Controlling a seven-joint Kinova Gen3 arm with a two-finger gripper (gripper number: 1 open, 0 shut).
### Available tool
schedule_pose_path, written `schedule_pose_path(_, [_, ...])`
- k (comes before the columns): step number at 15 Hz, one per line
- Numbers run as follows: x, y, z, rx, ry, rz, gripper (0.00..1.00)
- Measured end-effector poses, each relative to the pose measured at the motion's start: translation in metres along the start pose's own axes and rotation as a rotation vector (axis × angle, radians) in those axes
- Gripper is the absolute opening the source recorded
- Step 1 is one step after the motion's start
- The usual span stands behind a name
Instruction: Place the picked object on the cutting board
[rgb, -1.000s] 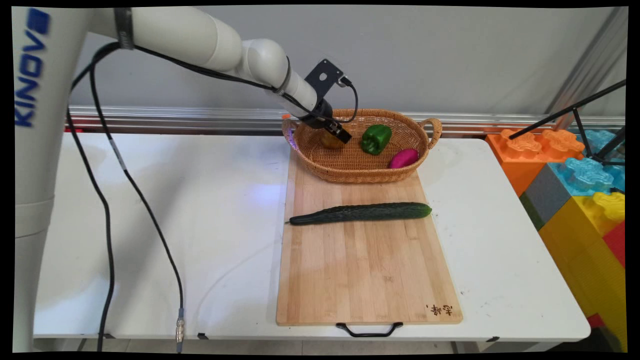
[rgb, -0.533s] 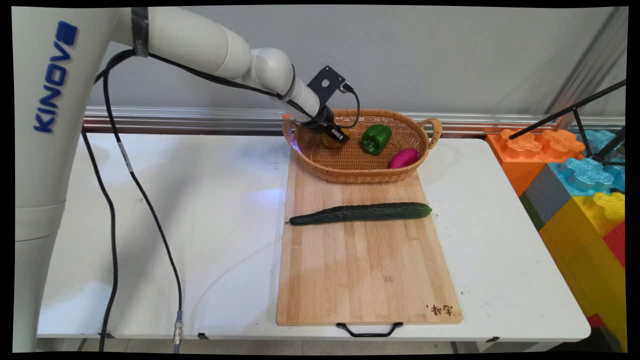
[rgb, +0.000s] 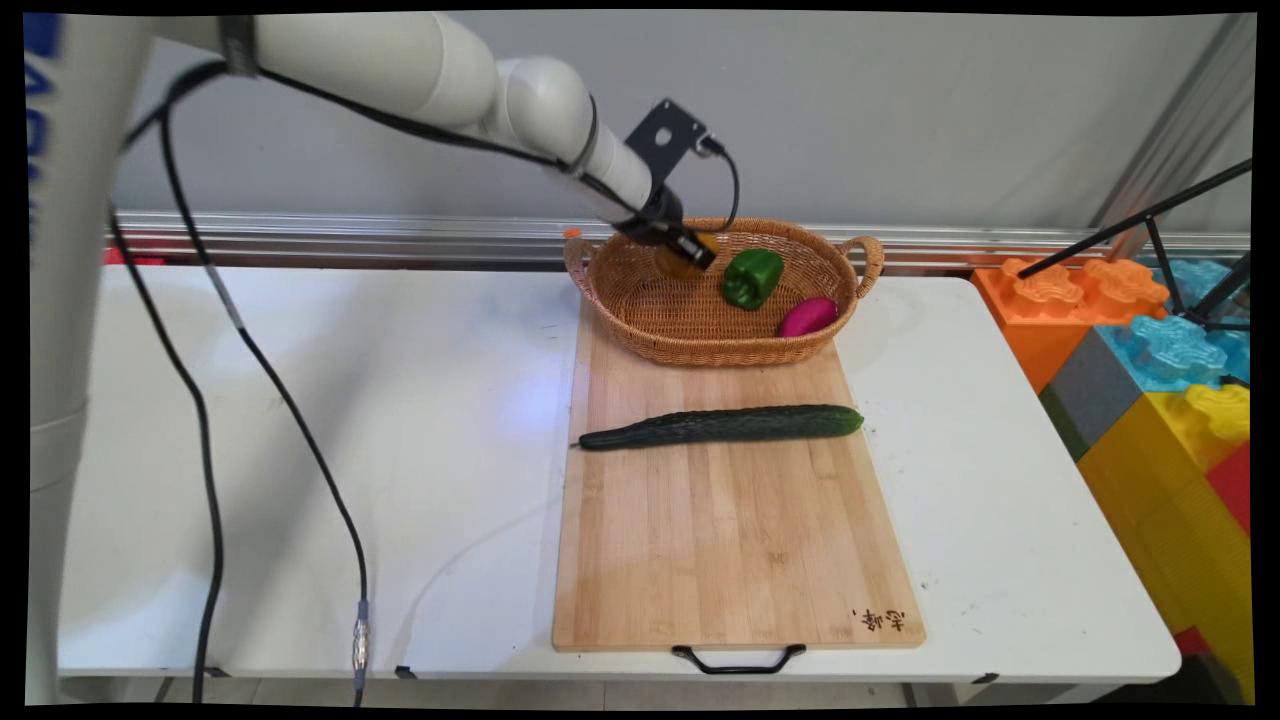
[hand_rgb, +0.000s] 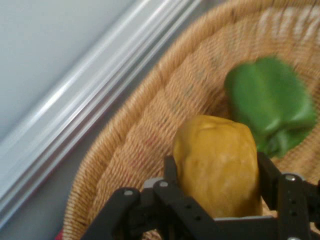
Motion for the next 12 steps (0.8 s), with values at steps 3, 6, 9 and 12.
schedule_pose_path(3, [0.018,0.014,-0.038,-0.018,0.031,0.016,0.0])
schedule_pose_path(6, [0.027,0.042,-0.076,-0.1,0.041,0.052,0.0])
schedule_pose_path(9, [0.027,0.075,-0.104,-0.212,0.043,0.099,0.0])
schedule_pose_path(12, [0.015,0.106,-0.12,-0.323,0.018,0.155,0.0])
